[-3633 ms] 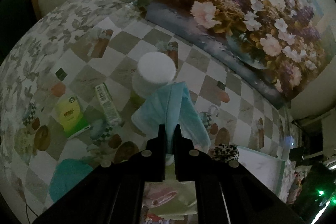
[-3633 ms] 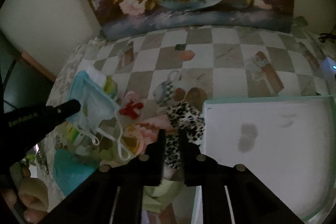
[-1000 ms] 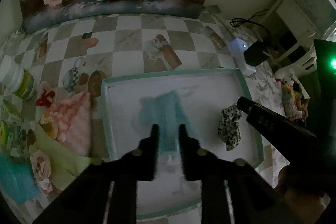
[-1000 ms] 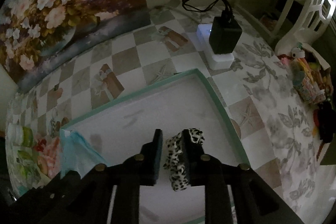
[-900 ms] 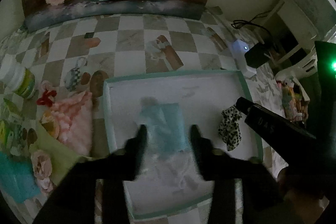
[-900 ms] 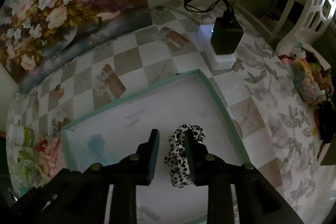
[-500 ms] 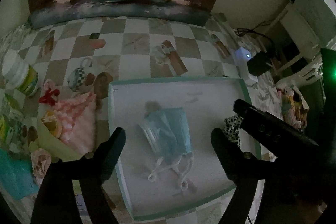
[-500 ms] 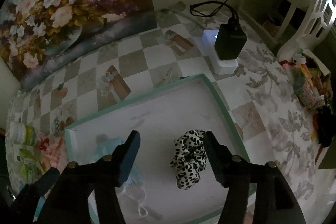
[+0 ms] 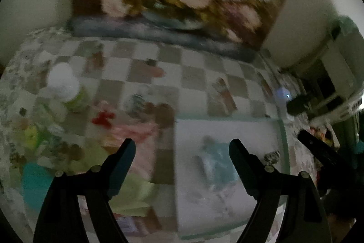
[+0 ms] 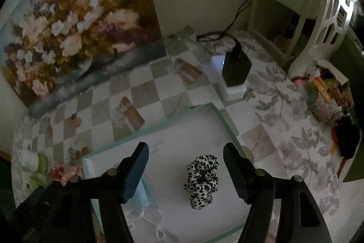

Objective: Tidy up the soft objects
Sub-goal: 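Move both tools back over the pile toward the green cloth bag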

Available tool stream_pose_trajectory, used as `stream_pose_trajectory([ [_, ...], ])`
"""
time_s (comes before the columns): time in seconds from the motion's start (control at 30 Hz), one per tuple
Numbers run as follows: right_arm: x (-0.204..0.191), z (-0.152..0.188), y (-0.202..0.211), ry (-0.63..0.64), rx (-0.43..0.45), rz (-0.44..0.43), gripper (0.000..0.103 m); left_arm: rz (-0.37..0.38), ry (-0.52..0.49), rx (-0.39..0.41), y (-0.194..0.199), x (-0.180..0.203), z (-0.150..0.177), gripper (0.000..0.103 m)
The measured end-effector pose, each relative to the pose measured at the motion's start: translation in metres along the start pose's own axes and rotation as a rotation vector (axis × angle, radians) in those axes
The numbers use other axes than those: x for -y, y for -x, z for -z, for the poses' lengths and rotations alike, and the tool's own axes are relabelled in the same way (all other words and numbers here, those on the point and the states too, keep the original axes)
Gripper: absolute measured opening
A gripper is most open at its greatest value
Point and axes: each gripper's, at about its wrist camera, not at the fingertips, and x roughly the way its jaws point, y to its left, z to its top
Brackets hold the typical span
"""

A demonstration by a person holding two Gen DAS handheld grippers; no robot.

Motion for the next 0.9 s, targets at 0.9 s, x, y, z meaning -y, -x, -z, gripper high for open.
stream_pose_trajectory([
  [0.9,-0.186,0.083,-0.019,0.429,-0.175,-0.304,0.071,-0.348,0.360,0.015,0.052,-0.219,0.003,0.085],
])
